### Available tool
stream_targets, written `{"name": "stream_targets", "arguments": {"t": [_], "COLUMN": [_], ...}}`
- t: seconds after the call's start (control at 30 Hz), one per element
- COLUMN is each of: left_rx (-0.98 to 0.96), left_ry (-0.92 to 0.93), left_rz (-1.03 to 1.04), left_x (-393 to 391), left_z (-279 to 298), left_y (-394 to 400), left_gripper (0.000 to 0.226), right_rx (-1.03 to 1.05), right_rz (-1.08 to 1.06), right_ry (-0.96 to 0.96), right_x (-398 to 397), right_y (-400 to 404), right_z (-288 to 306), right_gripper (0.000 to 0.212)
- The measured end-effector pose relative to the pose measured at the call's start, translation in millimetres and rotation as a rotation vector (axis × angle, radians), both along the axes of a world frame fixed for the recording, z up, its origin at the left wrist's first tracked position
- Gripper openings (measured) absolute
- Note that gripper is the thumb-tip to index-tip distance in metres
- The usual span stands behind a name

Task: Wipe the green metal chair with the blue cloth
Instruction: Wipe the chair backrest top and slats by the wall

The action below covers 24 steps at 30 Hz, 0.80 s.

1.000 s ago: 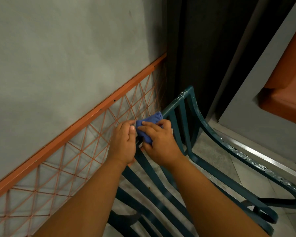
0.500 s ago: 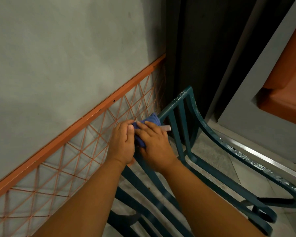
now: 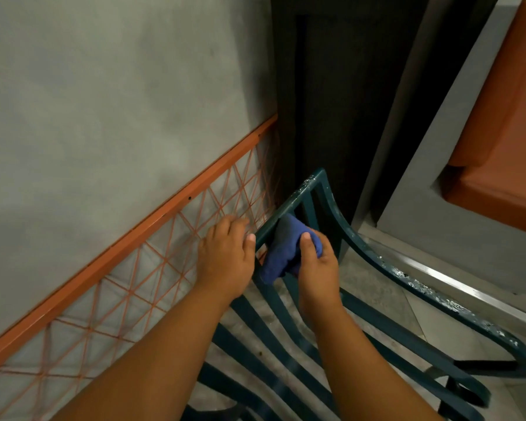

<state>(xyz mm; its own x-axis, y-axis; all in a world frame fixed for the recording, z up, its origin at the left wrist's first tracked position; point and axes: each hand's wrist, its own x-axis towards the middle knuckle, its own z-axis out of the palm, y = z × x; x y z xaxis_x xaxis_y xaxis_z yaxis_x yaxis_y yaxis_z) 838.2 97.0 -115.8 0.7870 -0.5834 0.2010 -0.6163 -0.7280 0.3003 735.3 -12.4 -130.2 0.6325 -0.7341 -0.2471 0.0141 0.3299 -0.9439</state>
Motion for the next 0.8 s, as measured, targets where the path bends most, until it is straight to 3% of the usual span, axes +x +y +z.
{"name": "stream_targets", "arguments": {"t": [0.17,0.3,0.37,0.57,0.73,0.8], "left_rx": [0.039,0.000,-0.008,0.102,0.106,0.097], "left_ry": [-0.001,0.026,0.019,-0.030,-0.033,-0.036], "left_rz": [-0.033,0.019,0.056,0.048,0.070,0.059], "left_x": [15.6,17.6,16.0,17.0,21.0,18.1], "left_z": [-5.0,-10.0,-10.3,-11.6,-13.0,-12.8], "left_y": [-20.6,-23.8,-23.4,-26.1,-24.4,-25.7], "left_gripper": [0.035,0.035,0.034,0.039,0.039,0.037], "right_rx": [-0.473,-0.957,-1.106,-1.199,-1.190,-1.211], "right_rz": [-0.032,0.313,0.363,0.283,0.407,0.429], "right_ry": [-0.036,0.126,0.183,0.365,0.122,0.109], "right_x": [15.6,33.8,38.2,69.7,51.1,47.9], "right_y": [-13.0,-18.1,-26.2,-41.4,-25.8,-39.3], "right_z": [4.8,-21.0,-29.0,-13.1,-23.5,-26.1], "right_gripper": [0.035,0.051,0.051,0.043,0.042,0.045]}}
